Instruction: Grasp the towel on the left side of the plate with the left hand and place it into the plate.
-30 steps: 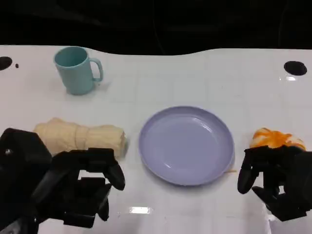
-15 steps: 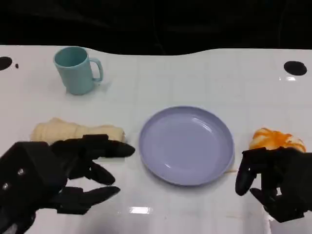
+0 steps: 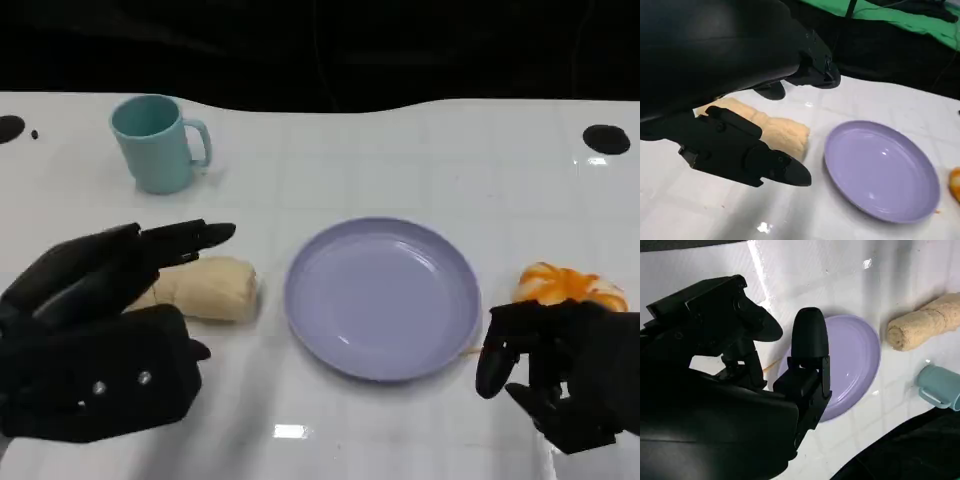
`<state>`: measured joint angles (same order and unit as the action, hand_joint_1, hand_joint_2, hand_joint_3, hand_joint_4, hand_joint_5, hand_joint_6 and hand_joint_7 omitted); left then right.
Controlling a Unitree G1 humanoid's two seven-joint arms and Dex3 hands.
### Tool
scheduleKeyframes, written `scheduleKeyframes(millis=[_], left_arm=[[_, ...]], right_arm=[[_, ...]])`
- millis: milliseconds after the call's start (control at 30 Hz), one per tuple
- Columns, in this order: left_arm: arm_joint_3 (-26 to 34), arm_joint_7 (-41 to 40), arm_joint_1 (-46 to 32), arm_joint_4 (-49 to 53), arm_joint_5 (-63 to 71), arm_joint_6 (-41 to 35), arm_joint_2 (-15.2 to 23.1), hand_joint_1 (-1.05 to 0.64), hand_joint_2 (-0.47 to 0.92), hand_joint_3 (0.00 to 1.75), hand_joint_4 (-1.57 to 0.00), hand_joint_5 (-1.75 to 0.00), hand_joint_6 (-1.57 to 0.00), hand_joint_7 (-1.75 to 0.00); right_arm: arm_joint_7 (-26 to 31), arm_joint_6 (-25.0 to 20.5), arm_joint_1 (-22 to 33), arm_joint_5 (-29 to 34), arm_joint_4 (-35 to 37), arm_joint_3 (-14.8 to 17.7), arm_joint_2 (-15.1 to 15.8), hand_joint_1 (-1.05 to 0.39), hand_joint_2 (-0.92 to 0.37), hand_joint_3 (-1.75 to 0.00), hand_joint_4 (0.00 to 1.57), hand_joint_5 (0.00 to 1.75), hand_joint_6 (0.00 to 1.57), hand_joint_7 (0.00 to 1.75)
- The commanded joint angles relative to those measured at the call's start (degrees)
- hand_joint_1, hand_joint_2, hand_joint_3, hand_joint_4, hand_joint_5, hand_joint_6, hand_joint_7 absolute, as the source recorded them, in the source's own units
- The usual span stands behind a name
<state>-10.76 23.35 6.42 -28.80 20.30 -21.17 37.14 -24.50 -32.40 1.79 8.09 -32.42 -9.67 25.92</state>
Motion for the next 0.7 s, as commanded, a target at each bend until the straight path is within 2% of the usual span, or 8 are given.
scheduleKeyframes(millis=[33,267,300,533,700], left_arm=[[-3.9,1.8,5.2,5.8,7.0,1.8,1.6,-0.52,0.91,0.01,-0.07,-0.53,-0.27,-0.01],[-11.4,3.3,14.3,19.4,16.7,5.4,-0.6,-0.52,0.89,0.0,-0.14,-0.5,-0.29,-0.01],[-12.2,3.0,15.4,21.8,17.5,6.2,-1.3,-0.51,0.88,0.0,-0.18,-0.44,-0.31,-0.01],[-15.7,-0.6,21.1,36.8,21.9,11.4,-5.6,-0.47,0.83,0.01,-0.3,-0.29,-0.36,-0.01],[-18.3,-3.2,25.1,48.1,24.9,14.4,-8.3,-0.49,0.86,0.01,-0.34,-0.25,-0.36,-0.01]], right_arm=[[0.4,-0.7,-0.1,0.0,-0.7,0.5,0.0,0.01,-0.61,-1.02,0.7,1.7,0.68,1.43],[0.4,-0.9,-0.1,0.1,-0.9,0.2,0.0,0.01,-0.61,-1.02,0.7,1.7,0.67,1.44],[0.4,-0.9,-0.1,0.2,-1.0,0.1,0.0,0.01,-0.61,-1.02,0.7,1.7,0.67,1.44],[0.5,-2.0,-0.2,0.3,-1.8,-0.1,-0.1,0.0,-0.6,-1.03,0.7,1.71,0.67,1.44],[0.3,-2.4,0.0,0.4,-2.2,-0.2,0.0,0.0,-0.6,-1.03,0.69,1.7,0.67,1.43]])
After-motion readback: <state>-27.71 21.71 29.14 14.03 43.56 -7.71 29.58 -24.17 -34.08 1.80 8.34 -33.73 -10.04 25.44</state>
